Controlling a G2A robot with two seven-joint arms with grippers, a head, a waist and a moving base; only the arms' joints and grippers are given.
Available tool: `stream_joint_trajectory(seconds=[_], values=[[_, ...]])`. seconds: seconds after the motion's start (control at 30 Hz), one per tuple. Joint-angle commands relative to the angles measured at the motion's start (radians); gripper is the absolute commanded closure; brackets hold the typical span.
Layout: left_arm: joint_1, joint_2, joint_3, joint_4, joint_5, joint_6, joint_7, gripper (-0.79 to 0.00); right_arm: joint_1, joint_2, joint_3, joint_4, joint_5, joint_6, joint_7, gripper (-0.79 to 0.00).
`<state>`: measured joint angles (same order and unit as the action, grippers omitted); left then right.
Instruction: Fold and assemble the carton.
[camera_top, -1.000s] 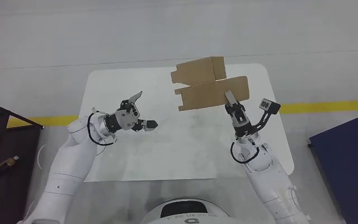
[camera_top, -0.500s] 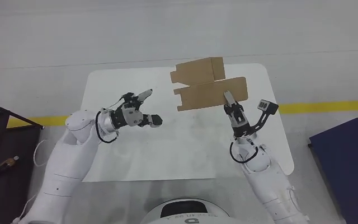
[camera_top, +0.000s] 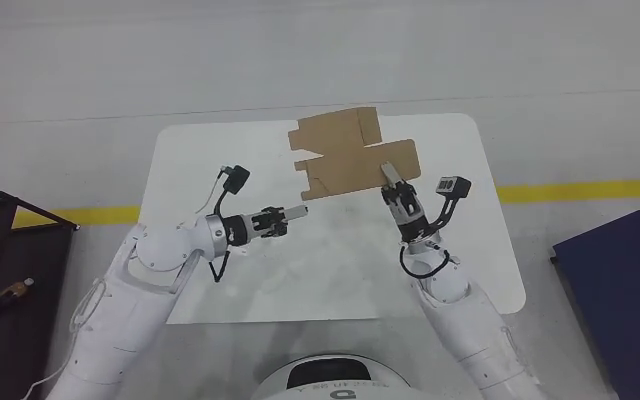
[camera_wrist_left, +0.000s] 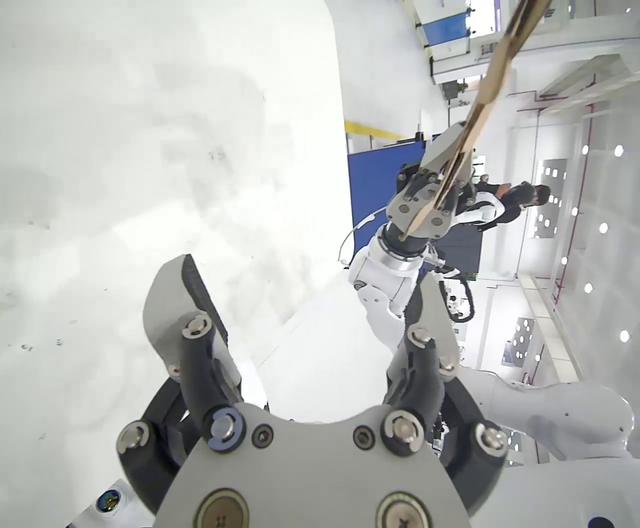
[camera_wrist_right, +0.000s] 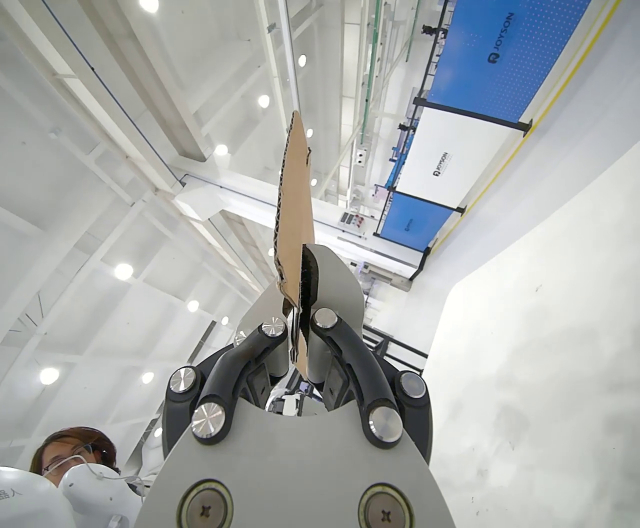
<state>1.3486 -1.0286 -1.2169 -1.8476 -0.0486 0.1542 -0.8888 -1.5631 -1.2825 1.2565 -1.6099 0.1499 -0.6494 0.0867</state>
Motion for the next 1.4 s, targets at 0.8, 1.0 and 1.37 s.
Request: stream_joint_trajectory(seconds=[0.8,1.0,1.37], values=[[0.007,-0.004,0.006,0.049,-0.041,-0.057,0.055,-0.656,-0.027,-0.005,0.027,-0.028,0.015,0.026,-0.005,0.000],[0.038,0.003,-0.023,0.022,-0.068,-0.083,0.033,-0.714,-0.013,-0.010,0.025,-0.005,-0.010,0.039,-0.017,0.000],[-0.006,-0.005,0.007,0.048,-0.104,-0.072,0.040,-0.742,-0.004,-0.016,-0.003,-0.016,-0.030,0.042,0.008,0.000]])
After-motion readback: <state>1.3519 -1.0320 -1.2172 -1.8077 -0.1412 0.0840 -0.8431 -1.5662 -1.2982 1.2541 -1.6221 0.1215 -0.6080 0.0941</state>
